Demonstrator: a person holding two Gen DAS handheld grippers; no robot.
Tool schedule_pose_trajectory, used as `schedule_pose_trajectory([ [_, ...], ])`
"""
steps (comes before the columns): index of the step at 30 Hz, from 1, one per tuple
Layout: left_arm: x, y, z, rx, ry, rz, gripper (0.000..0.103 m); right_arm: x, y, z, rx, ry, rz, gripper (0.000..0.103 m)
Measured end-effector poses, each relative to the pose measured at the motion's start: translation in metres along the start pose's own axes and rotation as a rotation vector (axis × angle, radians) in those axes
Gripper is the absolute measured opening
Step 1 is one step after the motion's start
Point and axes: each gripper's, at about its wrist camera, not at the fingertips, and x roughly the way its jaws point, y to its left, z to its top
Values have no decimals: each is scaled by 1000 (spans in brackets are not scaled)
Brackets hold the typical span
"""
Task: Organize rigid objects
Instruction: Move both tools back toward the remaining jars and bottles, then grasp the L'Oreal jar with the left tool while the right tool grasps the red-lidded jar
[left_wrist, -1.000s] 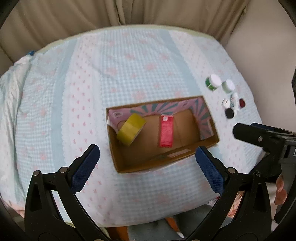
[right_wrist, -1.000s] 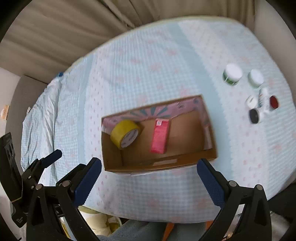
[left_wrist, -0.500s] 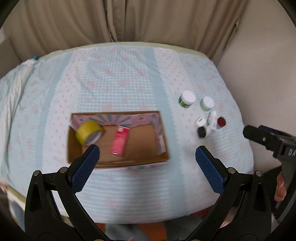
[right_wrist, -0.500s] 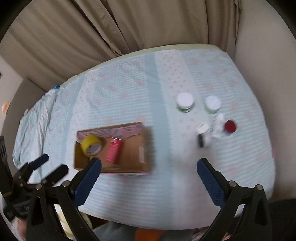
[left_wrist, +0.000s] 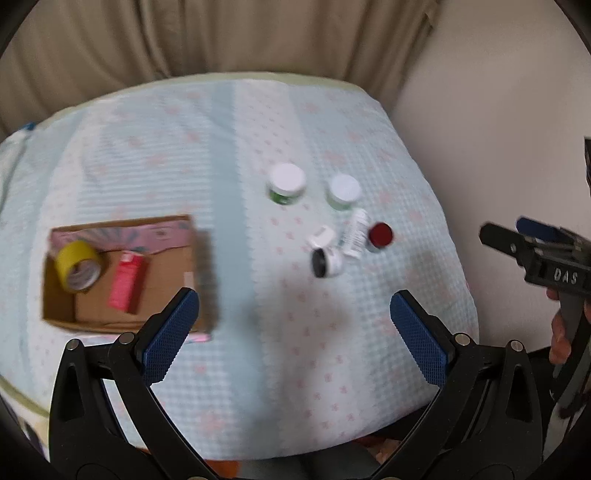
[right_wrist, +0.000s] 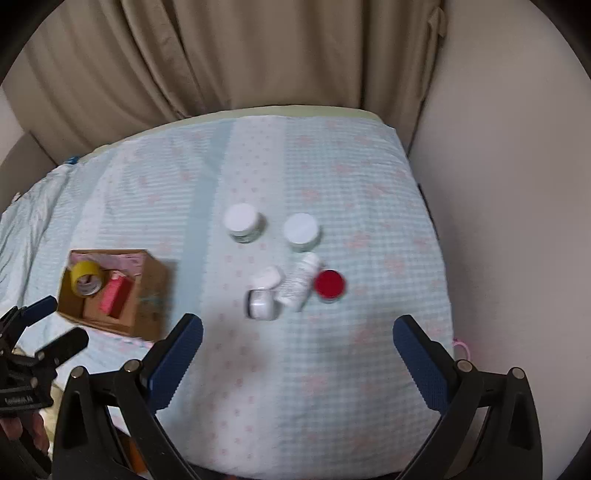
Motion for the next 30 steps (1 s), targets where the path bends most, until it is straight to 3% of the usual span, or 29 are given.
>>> schedule_pose_trajectory([
  [8, 84, -35, 3, 60, 71, -61, 103, 54, -45, -6, 101, 79, -33, 103],
  [16, 190, -38, -1, 93, 109, -95, 103, 134, -50, -13, 58, 78, -69, 103],
  [23, 258, -45, -10, 187, 65, -48, 100, 202, -55, -25, 64, 99, -69, 102],
  [30, 291, -48, -17, 264, 6, -17, 91, 238, -50, -31, -5, 56, -72, 91],
])
